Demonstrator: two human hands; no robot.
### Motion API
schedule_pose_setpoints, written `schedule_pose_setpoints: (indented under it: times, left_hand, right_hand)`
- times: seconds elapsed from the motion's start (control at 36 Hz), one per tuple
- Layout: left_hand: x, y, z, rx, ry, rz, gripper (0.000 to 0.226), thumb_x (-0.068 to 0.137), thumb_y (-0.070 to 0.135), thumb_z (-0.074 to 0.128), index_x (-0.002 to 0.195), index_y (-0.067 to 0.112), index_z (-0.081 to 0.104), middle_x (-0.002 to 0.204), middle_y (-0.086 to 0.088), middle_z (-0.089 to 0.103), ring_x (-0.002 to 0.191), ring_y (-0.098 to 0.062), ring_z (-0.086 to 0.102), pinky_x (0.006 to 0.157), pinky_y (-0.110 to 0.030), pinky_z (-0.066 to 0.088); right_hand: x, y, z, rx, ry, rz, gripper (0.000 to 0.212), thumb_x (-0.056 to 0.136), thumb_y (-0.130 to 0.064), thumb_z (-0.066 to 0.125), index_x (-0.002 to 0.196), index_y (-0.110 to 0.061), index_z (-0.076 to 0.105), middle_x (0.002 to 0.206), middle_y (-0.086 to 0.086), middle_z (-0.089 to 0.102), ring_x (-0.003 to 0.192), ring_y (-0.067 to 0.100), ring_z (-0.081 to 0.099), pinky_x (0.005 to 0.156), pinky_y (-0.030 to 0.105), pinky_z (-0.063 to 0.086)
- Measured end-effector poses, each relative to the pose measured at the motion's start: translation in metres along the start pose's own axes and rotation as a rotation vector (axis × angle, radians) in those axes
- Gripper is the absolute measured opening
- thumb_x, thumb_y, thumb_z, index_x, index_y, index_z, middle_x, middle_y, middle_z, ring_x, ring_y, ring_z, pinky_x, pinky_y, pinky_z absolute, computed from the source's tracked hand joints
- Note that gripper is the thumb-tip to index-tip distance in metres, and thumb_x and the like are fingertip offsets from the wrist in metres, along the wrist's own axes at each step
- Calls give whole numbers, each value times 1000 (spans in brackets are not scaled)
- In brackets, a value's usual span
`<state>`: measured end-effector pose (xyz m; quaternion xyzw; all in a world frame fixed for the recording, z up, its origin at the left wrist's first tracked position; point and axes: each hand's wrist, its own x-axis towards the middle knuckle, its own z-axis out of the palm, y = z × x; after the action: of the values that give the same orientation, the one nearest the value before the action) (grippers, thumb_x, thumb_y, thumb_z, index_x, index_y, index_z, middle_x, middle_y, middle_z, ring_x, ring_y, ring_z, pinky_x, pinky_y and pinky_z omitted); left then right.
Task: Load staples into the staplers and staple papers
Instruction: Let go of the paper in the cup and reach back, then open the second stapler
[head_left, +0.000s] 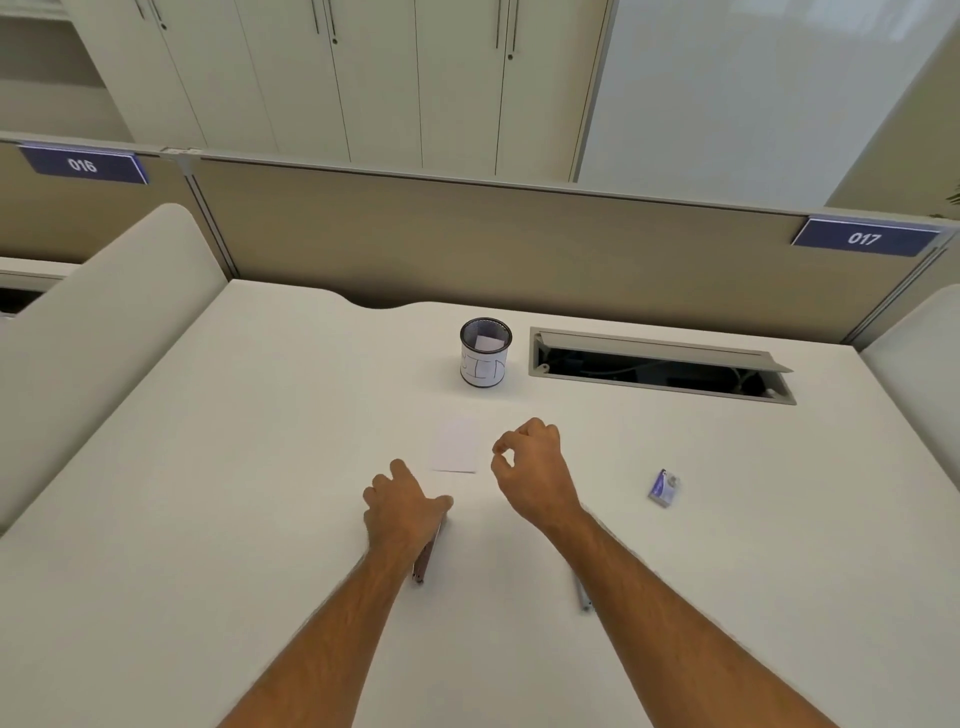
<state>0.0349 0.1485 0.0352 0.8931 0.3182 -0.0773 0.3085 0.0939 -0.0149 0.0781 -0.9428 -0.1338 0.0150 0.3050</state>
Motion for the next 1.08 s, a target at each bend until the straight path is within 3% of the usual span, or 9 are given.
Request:
schedule_pose_setpoints:
  times: [0.11, 0.31, 0.47, 0.67, 0.81, 0.89, 0.97, 1.08]
  left_hand:
    - [-10, -10, 5, 104, 1, 2, 79, 77, 57, 77, 129, 10, 40, 126, -13, 49, 123, -32, 44, 90, -41, 50]
    - [-20, -16, 9, 154, -45, -28, 74, 77, 53, 79, 124, 7, 45, 125, -12, 52, 120, -30, 49, 87, -32, 47]
    - [-26, -22, 10, 209, -112, 3, 42, 89, 38, 63, 116, 7, 62, 115, -11, 67, 109, -30, 64, 89, -35, 55]
    - [-34, -22, 10, 194, -50, 49, 37, 93, 43, 58, 109, 10, 63, 110, -7, 68, 103, -27, 64, 84, -34, 54]
    - [-36, -20, 5, 16, -18, 55, 28, 86, 31, 68, 99, 12, 52, 94, -3, 64, 80, -24, 63, 60, -28, 44]
    - [-37, -16, 1, -52, -23, 82, 29, 82, 29, 72, 91, 14, 48, 83, 0, 58, 65, -16, 54, 48, -26, 35]
    - [-38, -8, -3, -111, -6, 125, 31, 82, 31, 73, 84, 16, 46, 77, 1, 56, 58, -12, 49, 47, -26, 34]
    - [-45, 7, -8, -243, -22, 191, 38, 83, 41, 75, 77, 21, 43, 75, -1, 65, 65, -22, 66, 50, -29, 43]
  right_hand:
    - [-15, 1, 4, 18, -14, 34, 21, 97, -19, 56, 109, -14, 72, 112, 0, 51, 113, 17, 41, 79, 25, 42]
    - [-30, 3, 10, 35, -49, 57, 22, 96, -19, 55, 110, -15, 71, 115, 0, 53, 115, 17, 42, 78, 26, 45]
    - [-38, 3, 14, 19, -87, 70, 23, 97, -20, 54, 111, -16, 71, 117, 0, 54, 116, 17, 42, 76, 27, 45]
    - [-45, 1, 20, 21, -181, 83, 24, 97, -24, 55, 111, -15, 73, 116, 3, 61, 112, 19, 52, 86, 35, 52]
    - [-52, -4, 27, 195, -233, 179, 23, 95, -26, 60, 108, -12, 74, 103, -1, 73, 95, 17, 67, 85, 33, 56]
    - [-55, -7, 33, 329, -254, 271, 25, 98, -30, 61, 105, -9, 72, 100, 4, 75, 92, 22, 73, 86, 39, 58]
    - [-56, -11, 34, 505, -242, 385, 29, 99, -33, 62, 113, -8, 67, 106, 6, 74, 88, 17, 75, 84, 38, 62]
    - [-55, -17, 26, 739, -208, 454, 25, 99, -26, 62, 117, -9, 65, 105, 10, 76, 85, 19, 76, 75, 33, 62]
